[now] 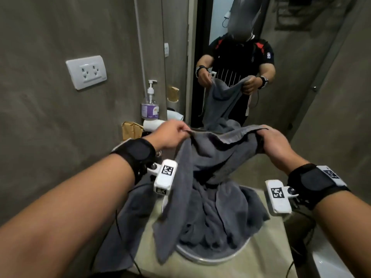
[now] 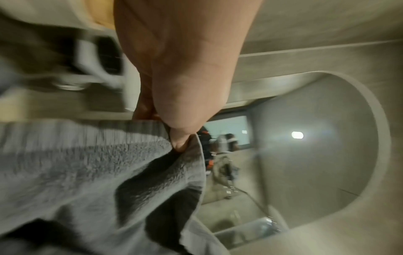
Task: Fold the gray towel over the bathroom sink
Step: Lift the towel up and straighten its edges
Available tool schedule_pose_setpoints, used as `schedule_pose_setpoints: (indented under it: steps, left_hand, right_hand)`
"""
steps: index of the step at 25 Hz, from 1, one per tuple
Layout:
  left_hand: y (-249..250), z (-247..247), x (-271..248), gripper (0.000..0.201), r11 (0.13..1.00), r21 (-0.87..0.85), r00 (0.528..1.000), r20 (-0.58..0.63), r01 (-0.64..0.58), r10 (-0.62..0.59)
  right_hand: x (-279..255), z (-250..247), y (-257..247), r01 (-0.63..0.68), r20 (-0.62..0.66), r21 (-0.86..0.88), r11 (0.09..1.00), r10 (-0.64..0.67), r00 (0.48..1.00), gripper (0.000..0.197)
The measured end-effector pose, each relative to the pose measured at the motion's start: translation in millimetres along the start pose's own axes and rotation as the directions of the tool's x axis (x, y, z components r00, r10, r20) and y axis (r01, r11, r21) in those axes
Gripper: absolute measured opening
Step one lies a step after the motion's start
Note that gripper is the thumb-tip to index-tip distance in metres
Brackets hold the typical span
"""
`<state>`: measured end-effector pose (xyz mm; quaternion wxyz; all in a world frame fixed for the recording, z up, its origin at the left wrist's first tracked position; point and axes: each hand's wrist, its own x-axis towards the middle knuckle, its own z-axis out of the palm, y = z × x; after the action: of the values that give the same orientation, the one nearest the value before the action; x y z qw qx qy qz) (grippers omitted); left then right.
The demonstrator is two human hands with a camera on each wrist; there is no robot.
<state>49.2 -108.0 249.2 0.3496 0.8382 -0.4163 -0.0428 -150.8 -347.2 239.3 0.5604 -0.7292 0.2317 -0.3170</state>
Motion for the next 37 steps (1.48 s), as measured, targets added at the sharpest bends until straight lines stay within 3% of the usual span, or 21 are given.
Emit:
schedule_pose_setpoints:
  steps: [4,8,10,11,13,16,19,22,24,26,29,31,33,35,37]
  left_hand:
    - [67.8,-60.8,26.0,0.009,0.989,0.072,0.992,0.012,-0.127,0.127]
    - [86.4,-44.7,13.4,0.011,0.981,0.056,0.97,0.169,-0.185,0.173]
    - [79.6,-25.3,4.3,0.013,0.981,0.027,0.96,0.212,-0.192,0.182]
    - [72.3,-15.2,-1.0,0.015,0.982,0.0,0.959,0.217,-0.188,0.184]
    - [51.0,5.1,-11.9,0.021,0.981,-0.098,0.954,0.235,-0.165,0.184]
    - [8.1,43.6,-33.9,0.029,0.965,-0.253,0.907,0.386,-0.075,0.172]
    - [-37.3,77.3,-53.4,0.017,0.996,-0.072,0.878,0.472,-0.045,0.074]
    - [-64.3,86.2,-61.4,0.018,0.998,0.064,0.891,0.454,-0.024,-0.007]
    - [-61.4,77.0,-55.4,0.017,0.991,0.122,0.913,0.408,-0.054,-0.001]
    - [-42.8,63.3,-43.7,0.017,0.981,0.129,0.911,0.405,-0.142,0.079]
    - [-1.9,51.4,-31.0,0.017,0.948,0.121,0.871,0.442,-0.293,0.213]
    - [18.8,47.8,-27.7,0.019,0.922,0.157,0.847,0.473,-0.353,0.243]
    - [24.7,43.9,-29.6,0.024,0.902,0.203,0.845,0.472,-0.382,0.251]
    - [17.6,41.7,-37.5,0.035,0.936,0.131,0.861,0.449,-0.328,0.239]
    - [6.0,48.9,-48.7,0.052,0.965,0.057,0.877,0.433,-0.257,0.208]
  right_hand:
    - [3.3,-4.3,-53.4,0.218,0.127,-0.109,0.97,-0.204,0.971,0.021]
    - [-23.6,29.5,-55.3,0.373,0.425,-0.317,0.872,-0.221,0.878,0.06]
    - [-36.0,46.9,-39.2,0.414,0.514,-0.325,0.851,-0.208,0.832,0.035]
    - [-40.9,51.0,-31.1,0.411,0.523,-0.307,0.858,-0.209,0.826,0.021]
    - [-43.2,48.5,-16.9,0.372,0.503,-0.285,0.883,-0.193,0.843,0.015]
    - [-39.3,32.7,-6.8,0.291,0.467,-0.3,0.908,-0.127,0.875,0.008]
    - [-28.1,11.8,3.0,0.257,0.393,-0.419,0.871,-0.082,0.916,0.004]
    - [-25.4,-6.3,22.3,0.199,0.333,-0.653,0.731,0.04,0.942,0.025]
    - [-32.4,-7.3,35.3,0.175,0.342,-0.746,0.642,0.144,0.929,0.058]
    - [-40.0,4.5,38.6,0.208,0.388,-0.731,0.65,0.146,0.91,0.091]
    - [-43.6,37.8,30.9,0.371,0.557,-0.601,0.708,0.037,0.83,0.104]
    - [-46.3,57.3,26.3,0.426,0.647,-0.506,0.75,0.003,0.762,0.09]
    - [-47.6,66.1,27.2,0.463,0.688,-0.438,0.77,-0.044,0.724,0.05]
    - [-48.7,65.9,29.0,0.495,0.686,-0.437,0.751,-0.078,0.724,0.026]
    - [-47.3,62.2,31.7,0.501,0.657,-0.485,0.716,-0.079,0.75,0.019]
